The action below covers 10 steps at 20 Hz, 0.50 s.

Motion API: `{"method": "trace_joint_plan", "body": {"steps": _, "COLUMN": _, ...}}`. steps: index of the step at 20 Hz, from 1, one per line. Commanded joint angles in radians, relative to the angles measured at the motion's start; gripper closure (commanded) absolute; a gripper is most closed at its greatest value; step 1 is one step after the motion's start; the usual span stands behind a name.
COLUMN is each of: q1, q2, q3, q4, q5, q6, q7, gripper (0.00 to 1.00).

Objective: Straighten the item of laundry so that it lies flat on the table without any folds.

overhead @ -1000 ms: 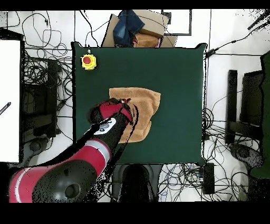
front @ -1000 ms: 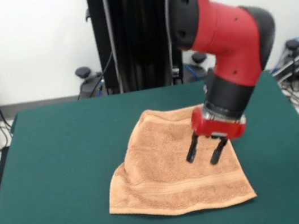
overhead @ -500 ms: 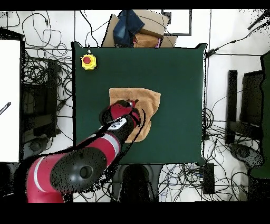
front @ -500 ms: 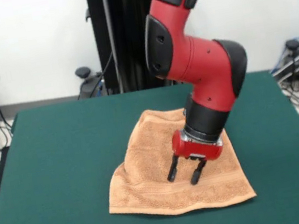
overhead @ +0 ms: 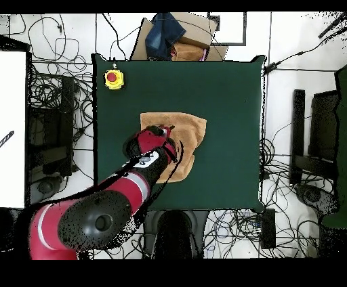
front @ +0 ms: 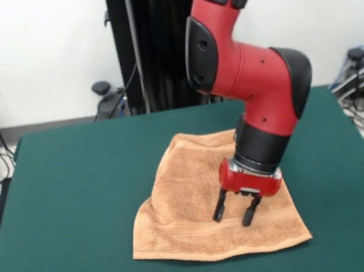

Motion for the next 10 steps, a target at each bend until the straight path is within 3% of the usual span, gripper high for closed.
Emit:
{"method": "trace_joint_plan", "body": {"steps": 1, "q1": 0.051, "q2": -0.034, "q3": -0.013, "q4": -0.044, "q5": 0.088, "q6": 0.213, "q7": 0.194, "gripper": 0.0}}
{"method": "trace_joint_plan", "body": {"steps": 10, "q1": 0.15, "q2": 0.134, "q3": -0.173, "q4": -0.205, "q5": 0.262, "q6": 0.342, "q7": 0.332, "gripper": 0.0}}
